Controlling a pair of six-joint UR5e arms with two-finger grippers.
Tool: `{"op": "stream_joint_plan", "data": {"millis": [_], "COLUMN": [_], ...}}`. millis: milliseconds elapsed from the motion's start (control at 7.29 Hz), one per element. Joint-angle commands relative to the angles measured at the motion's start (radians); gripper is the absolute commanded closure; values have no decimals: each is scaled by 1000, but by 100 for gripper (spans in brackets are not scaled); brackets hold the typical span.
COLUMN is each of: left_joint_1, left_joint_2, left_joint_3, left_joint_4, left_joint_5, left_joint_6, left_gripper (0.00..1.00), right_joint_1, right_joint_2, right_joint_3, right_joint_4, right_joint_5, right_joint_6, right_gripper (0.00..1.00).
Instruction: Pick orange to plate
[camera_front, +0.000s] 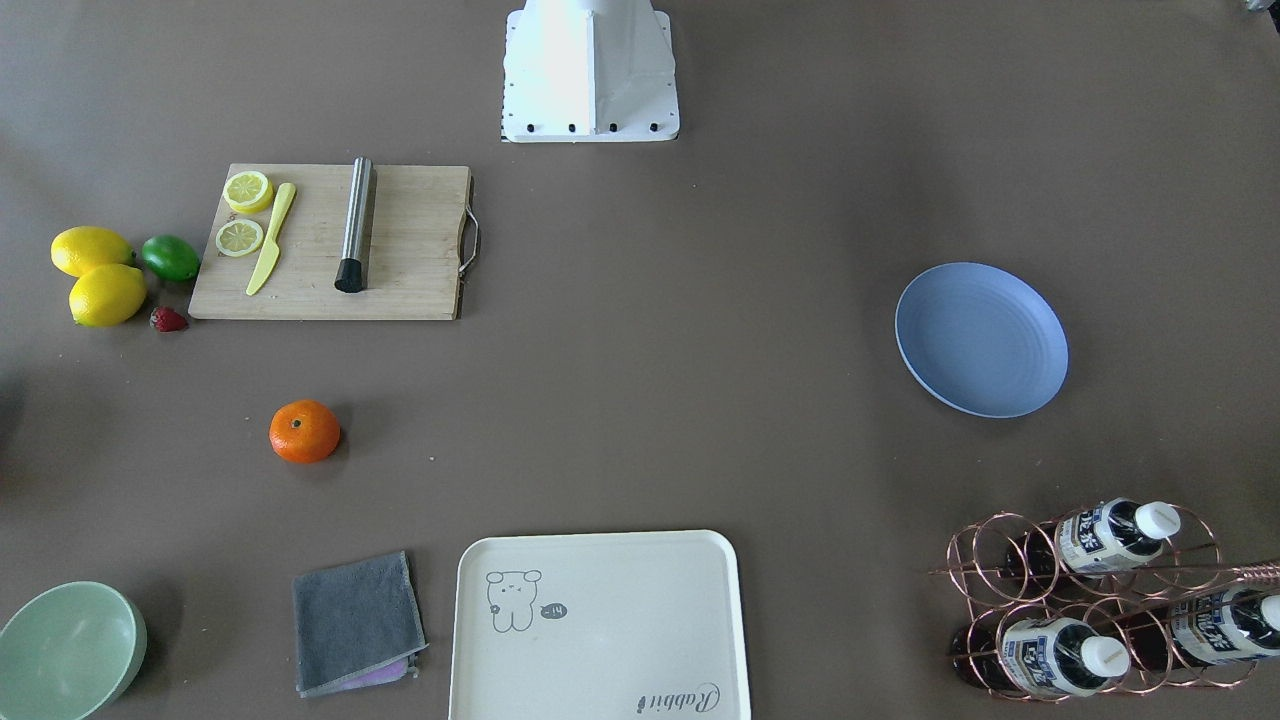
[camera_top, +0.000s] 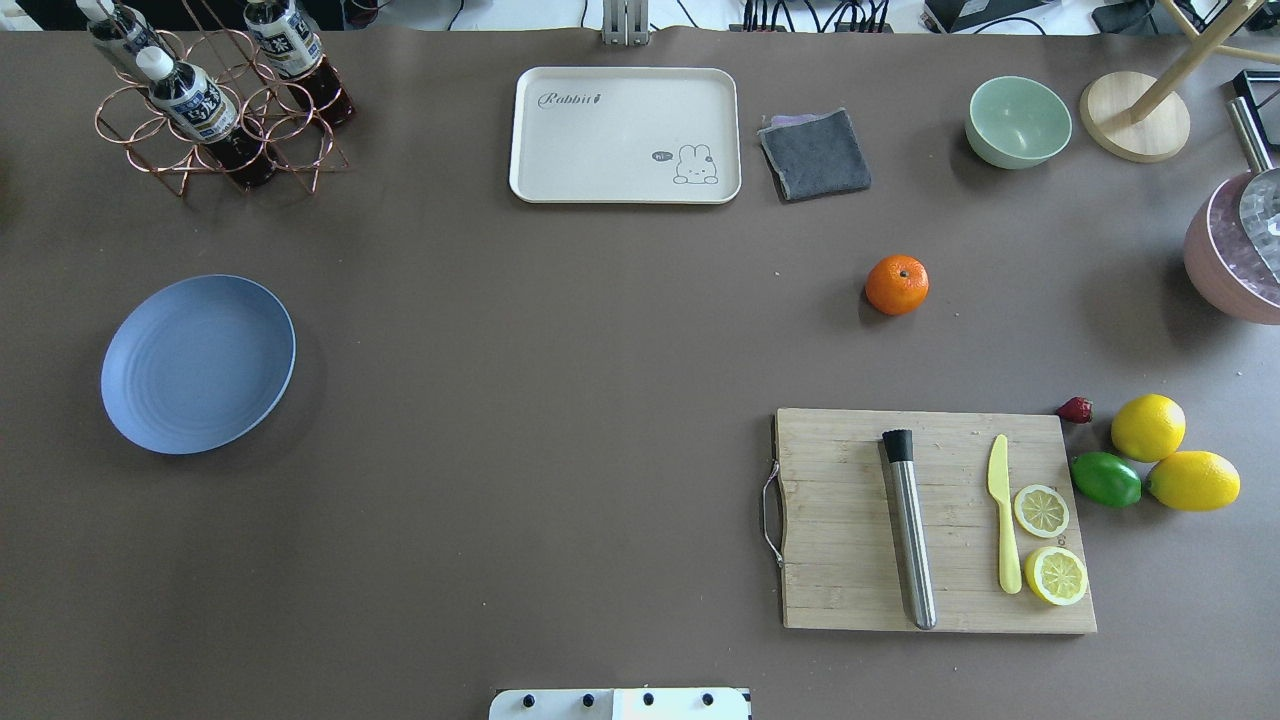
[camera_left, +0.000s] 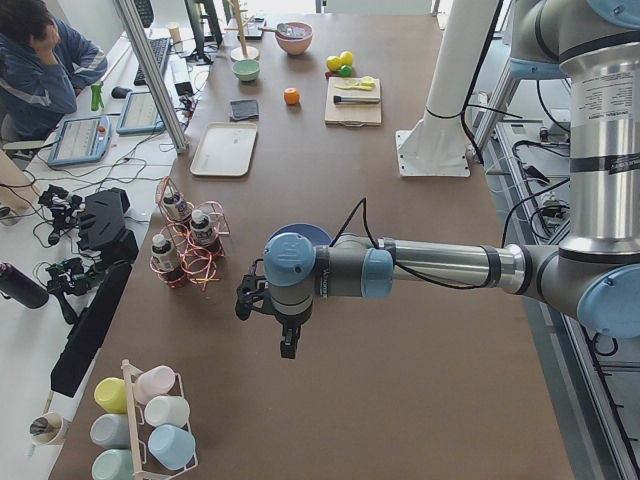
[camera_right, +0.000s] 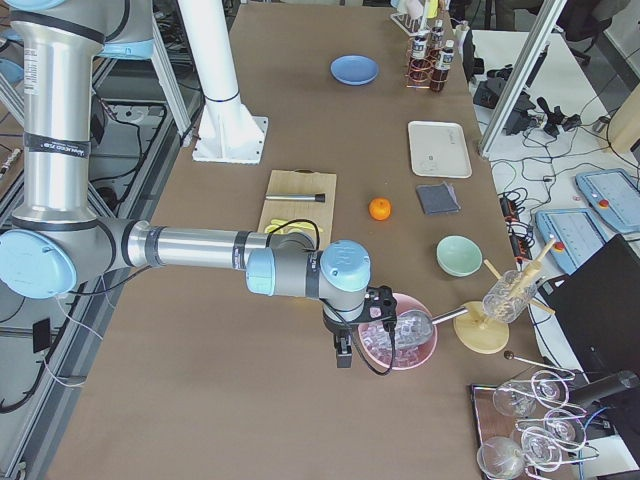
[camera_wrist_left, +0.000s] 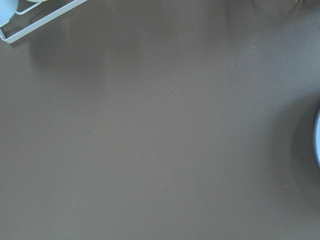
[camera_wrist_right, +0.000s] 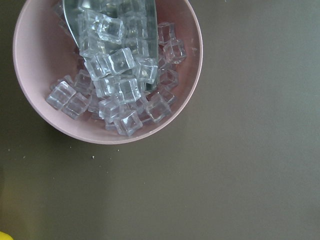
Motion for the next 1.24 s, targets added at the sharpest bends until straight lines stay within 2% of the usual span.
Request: {"op": "stream_joint_plan", "data": {"millis": [0, 137, 275, 412, 686, 824, 1098], "left_joint_1": [5, 5, 5, 5, 5, 5, 10], "left_joint_2": [-41, -52, -49, -61, -63, -70, -81], "left_joint_3": [-3, 8, 43, 113, 137, 140, 126], "left_joint_4": [-5, -51, -170, -257, -361, -363, -392], "left_joint_5": [-1, -5, 2, -7, -46, -80, -88], "left_joint_6": [2, 2, -1, 5, -3, -4, -5], "left_gripper": [0, 0, 0, 0, 0, 0, 0], "right_joint_1": [0, 0, 0, 0, 0, -2, -2], "right_joint_2": [0, 0, 0, 0, 5, 6, 15], "right_joint_3": [1, 1, 1, 1, 2, 1, 20], "right_joint_4": [-1, 1, -1, -1, -1, -1, 2], "right_joint_5": [0, 0, 0, 0, 0, 11, 32], "right_joint_6": [0, -2, 0, 0, 1, 1, -2], "right_gripper": [0, 0, 0, 0, 0, 0, 0]}}
